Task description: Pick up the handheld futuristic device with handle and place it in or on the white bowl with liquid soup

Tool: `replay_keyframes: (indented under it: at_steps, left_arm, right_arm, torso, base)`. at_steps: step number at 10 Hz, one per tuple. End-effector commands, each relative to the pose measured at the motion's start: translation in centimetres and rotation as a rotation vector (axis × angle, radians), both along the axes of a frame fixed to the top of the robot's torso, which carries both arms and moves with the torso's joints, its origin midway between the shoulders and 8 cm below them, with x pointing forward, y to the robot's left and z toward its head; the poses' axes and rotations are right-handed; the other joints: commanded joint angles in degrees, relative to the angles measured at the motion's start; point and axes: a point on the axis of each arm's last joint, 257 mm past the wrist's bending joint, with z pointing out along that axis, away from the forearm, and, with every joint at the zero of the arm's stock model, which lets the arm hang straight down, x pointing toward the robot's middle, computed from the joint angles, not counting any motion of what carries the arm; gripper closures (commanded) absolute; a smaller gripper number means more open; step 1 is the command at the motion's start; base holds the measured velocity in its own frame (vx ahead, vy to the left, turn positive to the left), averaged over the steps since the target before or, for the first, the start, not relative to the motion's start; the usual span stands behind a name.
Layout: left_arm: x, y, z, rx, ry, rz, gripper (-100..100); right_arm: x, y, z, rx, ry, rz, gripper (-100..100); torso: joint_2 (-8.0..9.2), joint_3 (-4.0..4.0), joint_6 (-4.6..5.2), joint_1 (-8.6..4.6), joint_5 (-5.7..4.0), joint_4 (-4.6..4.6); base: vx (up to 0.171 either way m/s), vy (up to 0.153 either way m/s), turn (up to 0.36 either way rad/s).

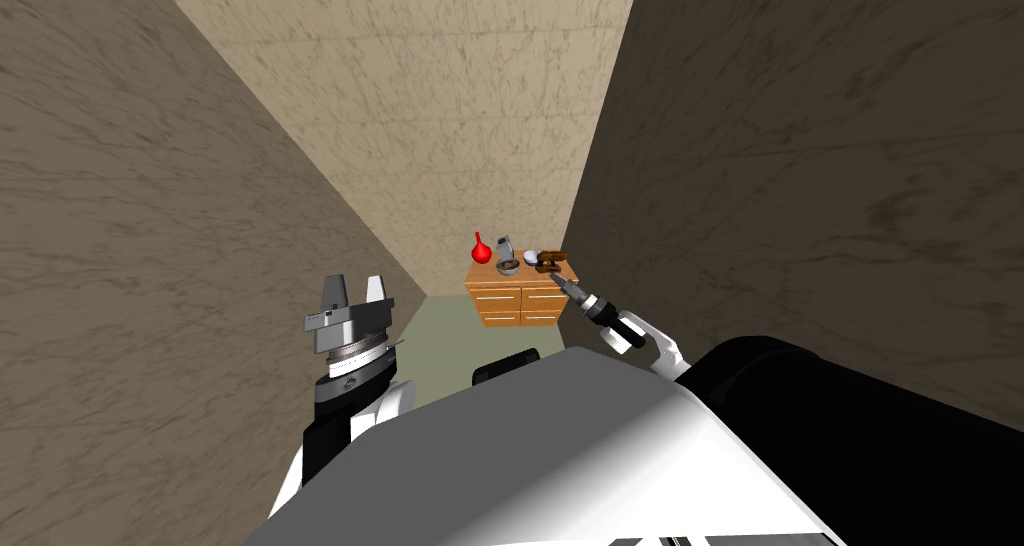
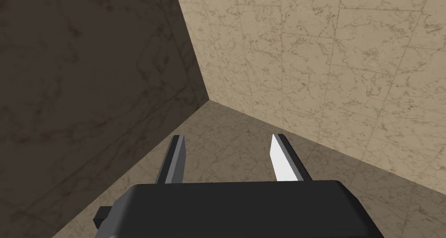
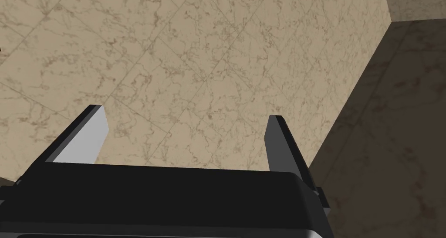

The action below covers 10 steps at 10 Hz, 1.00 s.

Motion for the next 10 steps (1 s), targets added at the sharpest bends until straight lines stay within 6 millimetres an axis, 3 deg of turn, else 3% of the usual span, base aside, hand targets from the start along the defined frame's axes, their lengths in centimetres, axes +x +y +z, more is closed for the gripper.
replay_keyframes:
  at_steps: [1, 2, 3, 5, 6, 7, 8, 9, 10]
  left_arm:
    - [0.0, 0.0, 0.0, 0.0, 0.0, 0.0, 0]
    - [0.0, 0.0, 0.0, 0.0, 0.0, 0.0, 0]
    - [0.0, 0.0, 0.0, 0.0, 0.0, 0.0, 0]
    - [0.0, 0.0, 0.0, 0.0, 0.0, 0.0, 0]
    - [0.0, 0.0, 0.0, 0.0, 0.0, 0.0, 0]
    - [0.0, 0.0, 0.0, 0.0, 0.0, 0.0, 0]
    - [0.0, 0.0, 0.0, 0.0, 0.0, 0.0, 0]
    - [0.0, 0.0, 0.0, 0.0, 0.0, 0.0, 0]
    - [0.0, 0.0, 0.0, 0.0, 0.0, 0.0, 0]
  right_arm:
    - [-0.2, -1.1, -2.8, -0.085, 0.06, 0.001, -100]
    - [-0.2, -1.3, -2.8, -0.114, 0.066, 0.017, -100]
    - [-0.7, -2.2, -5.1, -0.173, 0.111, 0.015, -100]
    - [-0.7, -2.6, -5.2, -0.21, 0.121, 0.032, -100]
    - [-1.3, -4.0, -7.5, -0.281, 0.172, 0.033, -100]
    - [-1.3, -4.2, -7.4, -0.306, 0.176, 0.047, -100]
    - [-2.1, -5.8, -9.6, -0.374, 0.225, 0.047, -100]
    - [-2.1, -6.0, -9.5, -0.402, 0.228, 0.061, -100]
    - [-3.0, -7.7, -11.5, -0.474, 0.277, 0.065, -100]
  torso:
    - [0.0, 0.0, 0.0, 0.0, 0.0, 0.0]
    - [-0.01, -0.01, -0.01, 0.0, 0.0, -0.01]
    - [-0.03, -0.02, 0.01, -0.03, -0.01, -0.01]
    - [-0.09, -0.05, 0.01, -0.03, -0.01, -0.02]
    - [-0.08, -0.05, 0.01, -0.08, -0.02, -0.02]
    - [-0.12, -0.07, -0.01, -0.06, -0.02, -0.03]
    - [-0.12, -0.07, 0.0, -0.06, -0.01, -0.03]
    - [-0.15, -0.09, -0.02, -0.04, -0.02, -0.03]
    - [-0.14, -0.08, 0.01, -0.05, -0.01, -0.03]
  base:
    - [-0.013, 0.037, 0.112]
    - [-0.006, 0.028, 0.043]
    - [0.006, 0.04, 0.114]
    - [0.004, 0.021, 0.015]
    - [0.014, 0.025, 0.106]
    - [0.014, 0.024, 0.071]
    - [0.02, 0.028, 0.136]
    - [0.02, 0.024, 0.059]
    - [0.031, 0.027, 0.111]
